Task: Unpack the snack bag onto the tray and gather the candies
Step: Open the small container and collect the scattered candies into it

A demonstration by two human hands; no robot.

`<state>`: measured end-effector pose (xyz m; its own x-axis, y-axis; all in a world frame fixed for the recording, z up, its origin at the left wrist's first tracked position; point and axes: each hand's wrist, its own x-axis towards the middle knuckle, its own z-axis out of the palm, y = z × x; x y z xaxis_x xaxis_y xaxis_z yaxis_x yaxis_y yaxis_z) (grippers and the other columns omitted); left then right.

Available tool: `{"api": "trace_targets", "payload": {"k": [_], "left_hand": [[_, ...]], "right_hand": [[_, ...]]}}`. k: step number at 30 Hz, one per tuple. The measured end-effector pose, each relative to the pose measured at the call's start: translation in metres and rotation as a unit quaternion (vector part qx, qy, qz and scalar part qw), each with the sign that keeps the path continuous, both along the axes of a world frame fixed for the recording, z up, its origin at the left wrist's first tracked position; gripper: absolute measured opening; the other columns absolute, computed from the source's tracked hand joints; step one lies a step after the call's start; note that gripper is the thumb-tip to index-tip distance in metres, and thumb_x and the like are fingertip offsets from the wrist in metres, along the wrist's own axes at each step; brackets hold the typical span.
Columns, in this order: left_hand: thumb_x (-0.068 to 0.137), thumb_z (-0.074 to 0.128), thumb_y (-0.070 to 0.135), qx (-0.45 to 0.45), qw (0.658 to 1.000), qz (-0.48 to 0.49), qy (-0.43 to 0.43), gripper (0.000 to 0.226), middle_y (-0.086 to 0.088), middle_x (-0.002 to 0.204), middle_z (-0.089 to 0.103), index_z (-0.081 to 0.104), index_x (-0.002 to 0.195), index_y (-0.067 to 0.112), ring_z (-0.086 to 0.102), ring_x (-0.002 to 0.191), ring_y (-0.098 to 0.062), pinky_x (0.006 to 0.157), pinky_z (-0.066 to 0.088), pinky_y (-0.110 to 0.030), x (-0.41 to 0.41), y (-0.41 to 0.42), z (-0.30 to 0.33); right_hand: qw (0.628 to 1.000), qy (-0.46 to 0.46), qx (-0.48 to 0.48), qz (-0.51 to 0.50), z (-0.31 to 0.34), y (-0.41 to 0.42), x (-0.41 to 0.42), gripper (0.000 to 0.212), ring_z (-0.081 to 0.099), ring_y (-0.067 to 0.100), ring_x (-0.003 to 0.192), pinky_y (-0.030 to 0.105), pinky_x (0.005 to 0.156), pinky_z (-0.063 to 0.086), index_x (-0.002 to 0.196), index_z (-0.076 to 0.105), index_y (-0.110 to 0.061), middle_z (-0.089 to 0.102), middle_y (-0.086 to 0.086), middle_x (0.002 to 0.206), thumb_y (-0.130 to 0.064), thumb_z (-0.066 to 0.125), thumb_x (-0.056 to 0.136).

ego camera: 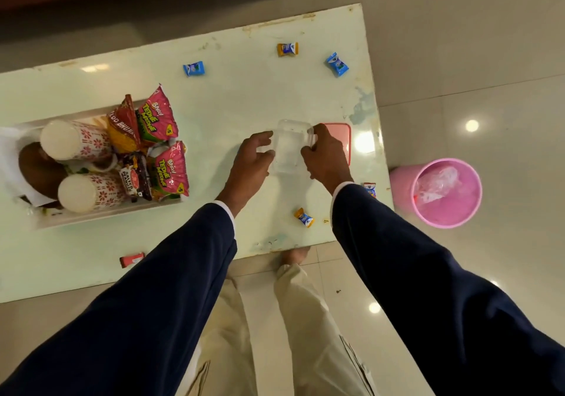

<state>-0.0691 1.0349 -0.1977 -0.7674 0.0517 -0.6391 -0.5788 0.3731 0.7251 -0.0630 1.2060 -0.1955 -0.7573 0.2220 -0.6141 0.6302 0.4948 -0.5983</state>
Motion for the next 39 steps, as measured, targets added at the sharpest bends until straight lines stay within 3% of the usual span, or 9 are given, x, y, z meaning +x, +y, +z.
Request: {"api": "trace_targets", "payload": {"k": [9,13,16,20,22,25,29,34,39], "left_hand": [[0.102,0.058,0.02,0.031,0.995,-0.058,-0.071,0.061,0.004,0.154,0.046,0.035,0.158,0.027,0.049,0.132,-0.011,0.109,0.038,-0.029,-0.006,-0.003,-0.002],[0.101,0.058,0.021,0.025,0.996,-0.058,-0.064,0.054,0.002,0.153,0.048,0.042,0.152,0.031,0.052,0.131,-0.015,0.115,0.04,-0.037,0.001,-0.02,-0.003],[0.102,0.055,0.015,0.041,0.996,-0.068,-0.028,0.043,0.002,0.144,0.056,0.053,0.142,0.029,0.056,0.128,-0.016,0.111,0.045,-0.037,0.009,-0.04,0.005],[0.1,0.052,0.005,0.004,0.992,-0.087,0.09,0.038,0.006,0.136,0.06,0.061,0.131,0.025,0.061,0.113,-0.004,0.088,0.045,-0.016,0.019,-0.077,0.03],[0.095,0.054,0.001,-0.066,0.971,-0.125,0.193,0.041,0.003,0.133,0.057,0.062,0.129,0.021,0.057,0.114,-0.007,0.091,0.045,-0.014,0.024,-0.107,0.048],[0.087,0.056,0.0,-0.178,0.932,-0.137,0.286,0.042,-0.009,0.127,0.059,0.064,0.126,0.013,0.055,0.12,-0.026,0.102,0.046,-0.038,0.031,-0.159,0.067],[0.084,0.058,0.004,-0.264,0.926,-0.042,0.265,0.04,-0.016,0.125,0.06,0.066,0.122,0.011,0.059,0.111,-0.04,0.091,0.048,-0.05,0.047,-0.259,0.078],[0.083,0.055,0.008,-0.315,0.92,0.052,0.227,0.039,-0.006,0.121,0.056,0.064,0.118,0.02,0.057,0.104,-0.029,0.084,0.047,-0.042,0.058,-0.425,0.066],[0.086,0.062,0.01,-0.352,0.92,0.097,0.144,0.042,-0.004,0.13,0.053,0.06,0.127,0.021,0.053,0.118,-0.026,0.094,0.047,-0.045,0.064,-0.585,0.039]], "right_hand": [[0.999,0.009,0.023,-0.02,-0.012,-0.008,-0.017,0.041,0.068,0.034,0.102,0.049,0.089,0.059,0.137,0.051,-0.011,0.069,0.014,0.117,-0.024,0.058,0.099],[0.998,0.032,0.046,0.017,-0.009,-0.007,-0.005,0.05,0.062,0.023,0.115,0.023,0.097,0.044,0.146,0.048,-0.012,0.064,0.009,0.127,-0.02,0.059,0.099],[0.991,0.075,0.105,0.048,0.001,-0.009,0.005,0.05,0.053,0.025,0.126,0.03,0.103,0.045,0.147,0.048,-0.014,0.056,0.009,0.137,-0.019,0.059,0.098],[0.973,0.165,0.115,0.11,0.027,-0.041,0.009,0.044,0.055,0.03,0.113,0.043,0.094,0.052,0.138,0.054,-0.013,0.054,0.01,0.128,-0.021,0.063,0.095],[0.957,0.189,0.092,0.198,0.043,-0.076,0.008,0.044,0.055,0.032,0.11,0.046,0.091,0.051,0.137,0.055,-0.011,0.055,0.012,0.125,-0.022,0.063,0.095],[0.924,0.219,0.075,0.305,0.063,-0.145,0.003,0.047,0.056,0.032,0.104,0.049,0.089,0.05,0.137,0.055,-0.012,0.055,0.01,0.123,-0.023,0.064,0.093],[0.89,0.248,0.068,0.378,0.075,-0.254,-0.015,0.045,0.056,0.035,0.107,0.048,0.089,0.05,0.134,0.057,-0.011,0.056,0.013,0.125,-0.016,0.062,0.09],[0.863,0.259,0.031,0.433,0.065,-0.414,-0.041,0.04,0.058,0.034,0.105,0.046,0.093,0.049,0.126,0.062,-0.009,0.058,0.013,0.117,-0.006,0.064,0.086],[0.849,0.215,0.004,0.483,0.047,-0.571,-0.072,0.039,0.055,0.028,0.114,0.044,0.098,0.048,0.129,0.059,-0.012,0.056,0.009,0.124,-0.007,0.059,0.091]]}}
